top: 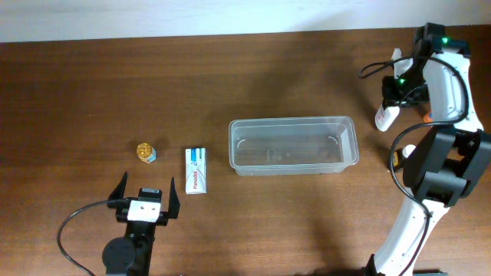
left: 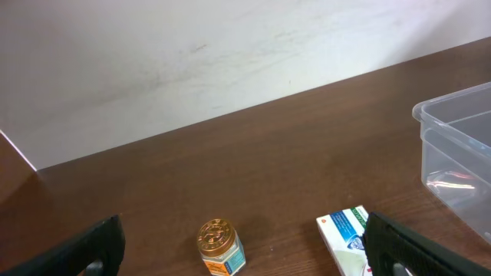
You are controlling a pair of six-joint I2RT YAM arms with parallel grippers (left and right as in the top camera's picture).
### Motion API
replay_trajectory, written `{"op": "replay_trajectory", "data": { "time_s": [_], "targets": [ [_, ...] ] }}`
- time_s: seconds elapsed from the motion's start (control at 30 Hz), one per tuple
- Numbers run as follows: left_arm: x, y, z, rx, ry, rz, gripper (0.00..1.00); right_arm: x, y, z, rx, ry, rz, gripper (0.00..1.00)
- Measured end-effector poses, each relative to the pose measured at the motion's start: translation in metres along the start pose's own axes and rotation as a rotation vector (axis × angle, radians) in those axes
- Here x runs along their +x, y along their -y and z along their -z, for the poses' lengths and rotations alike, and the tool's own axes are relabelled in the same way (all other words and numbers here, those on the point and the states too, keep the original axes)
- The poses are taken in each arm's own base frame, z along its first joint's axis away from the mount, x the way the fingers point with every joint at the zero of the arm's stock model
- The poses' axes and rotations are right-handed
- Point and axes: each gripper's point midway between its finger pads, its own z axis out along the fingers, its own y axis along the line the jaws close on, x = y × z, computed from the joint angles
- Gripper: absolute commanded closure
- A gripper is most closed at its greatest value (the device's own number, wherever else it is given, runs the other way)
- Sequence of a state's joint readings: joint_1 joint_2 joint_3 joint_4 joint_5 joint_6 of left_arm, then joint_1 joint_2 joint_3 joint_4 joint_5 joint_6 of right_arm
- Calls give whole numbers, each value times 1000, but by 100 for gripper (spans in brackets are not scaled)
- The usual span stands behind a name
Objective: Pack container
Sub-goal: 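Carry the lotion bottle over the container and lower it inside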
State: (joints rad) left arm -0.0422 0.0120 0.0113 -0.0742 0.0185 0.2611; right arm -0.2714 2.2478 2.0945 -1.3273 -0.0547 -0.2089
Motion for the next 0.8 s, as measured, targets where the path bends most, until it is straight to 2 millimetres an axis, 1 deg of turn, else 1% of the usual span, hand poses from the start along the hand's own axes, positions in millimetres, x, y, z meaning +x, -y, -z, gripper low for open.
{"op": "replay_trajectory", "data": {
  "time_s": [0.07, 0.13, 0.27, 0.3, 0.37, 0.47, 0.57, 0.63, 0.67, 0.7, 0.73, 0.8],
  "targets": [
    [0, 0, 0, 0, 0, 0, 1, -1, -3, 18, -11, 6, 0, 81],
    [0, 0, 0, 0, 0, 0, 1, -1, -8, 42, -33, 17, 0, 81],
    [0, 0, 0, 0, 0, 0, 1, 6, -24, 88, -93, 37, 0, 83],
    [0, 0, 0, 0, 0, 0, 1, 6, -29, 101, -103, 60, -1, 83],
    [0, 0, 0, 0, 0, 0, 1, 0, -37, 118, -112, 118, 1, 83],
    [0, 0, 0, 0, 0, 0, 1, 0, -57, 137, -128, 160, 25, 82],
    [0, 0, 0, 0, 0, 0, 1, 5, -90, 156, -147, 197, 70, 81],
    [0, 0, 0, 0, 0, 0, 1, 16, -116, 169, -158, 206, 107, 81],
    [0, 0, 0, 0, 0, 0, 1, 22, -124, 173, -158, 204, 118, 81],
    [0, 0, 0, 0, 0, 0, 1, 31, -135, 177, -156, 199, 131, 80],
    [0, 0, 0, 0, 0, 0, 1, 41, -144, 180, -150, 190, 144, 77],
    [0, 0, 0, 0, 0, 0, 1, 64, -160, 184, -146, 165, 172, 76]
  ]
}}
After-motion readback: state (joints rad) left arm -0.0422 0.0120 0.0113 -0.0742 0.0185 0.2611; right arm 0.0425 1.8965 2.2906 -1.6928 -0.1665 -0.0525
